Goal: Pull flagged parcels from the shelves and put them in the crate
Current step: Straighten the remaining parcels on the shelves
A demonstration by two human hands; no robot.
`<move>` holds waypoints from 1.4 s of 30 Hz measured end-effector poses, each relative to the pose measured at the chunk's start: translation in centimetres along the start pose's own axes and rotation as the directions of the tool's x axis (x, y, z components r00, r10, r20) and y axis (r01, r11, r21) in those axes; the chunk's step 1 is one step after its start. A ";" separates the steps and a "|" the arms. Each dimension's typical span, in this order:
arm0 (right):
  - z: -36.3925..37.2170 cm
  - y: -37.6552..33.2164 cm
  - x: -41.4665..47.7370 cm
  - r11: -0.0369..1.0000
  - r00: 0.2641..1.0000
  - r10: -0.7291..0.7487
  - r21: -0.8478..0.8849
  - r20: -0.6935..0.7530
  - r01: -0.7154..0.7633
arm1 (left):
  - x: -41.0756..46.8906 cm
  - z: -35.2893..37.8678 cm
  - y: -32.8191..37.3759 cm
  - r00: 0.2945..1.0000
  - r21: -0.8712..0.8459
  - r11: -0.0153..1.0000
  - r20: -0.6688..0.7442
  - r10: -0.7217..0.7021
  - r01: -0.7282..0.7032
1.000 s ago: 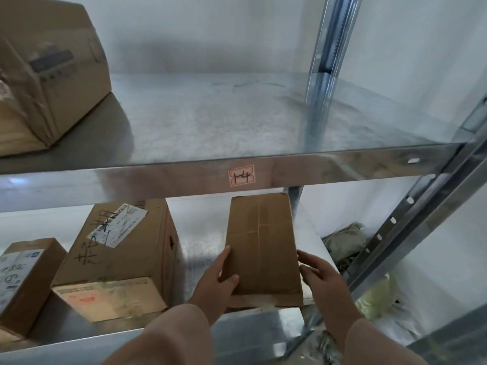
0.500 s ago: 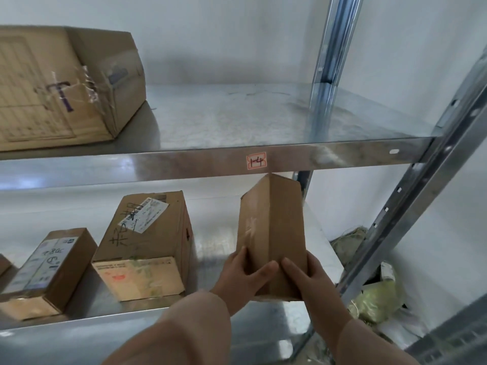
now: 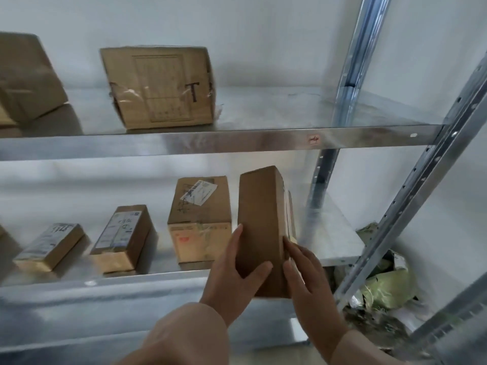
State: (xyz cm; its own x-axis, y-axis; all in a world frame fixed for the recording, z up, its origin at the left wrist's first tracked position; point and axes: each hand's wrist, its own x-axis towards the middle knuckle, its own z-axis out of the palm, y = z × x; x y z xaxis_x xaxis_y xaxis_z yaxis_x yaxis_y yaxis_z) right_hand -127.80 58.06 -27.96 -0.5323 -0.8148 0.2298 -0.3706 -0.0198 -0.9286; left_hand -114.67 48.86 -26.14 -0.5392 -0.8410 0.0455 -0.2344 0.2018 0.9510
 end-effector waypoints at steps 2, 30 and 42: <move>1.9 -1.3 -2.6 0.983 0.995 -0.096 -0.155 0.005 0.096 | -2.8 -2.2 -0.4 0.997 -0.040 0.996 -0.018 -0.075 0.074; 34.8 -15.7 -15.8 0.978 0.685 -0.196 0.194 0.701 0.082 | -31.5 -35.2 -11.8 0.692 -0.617 0.784 -0.595 -0.409 -0.067; 56.6 -21.3 -15.5 0.967 0.390 -0.250 0.247 0.886 0.059 | -34.5 -50.3 -15.4 0.355 -0.433 0.897 -0.828 -0.434 0.088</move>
State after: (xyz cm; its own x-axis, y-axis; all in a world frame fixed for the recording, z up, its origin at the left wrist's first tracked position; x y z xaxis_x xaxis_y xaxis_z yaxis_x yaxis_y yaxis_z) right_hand -68.59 38.36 -28.24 0.5595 -0.8263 0.0639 -0.2014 -0.2104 -0.9567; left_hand -51.72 49.52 -27.00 0.5804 -0.8016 -0.1434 0.0927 -0.1099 0.9896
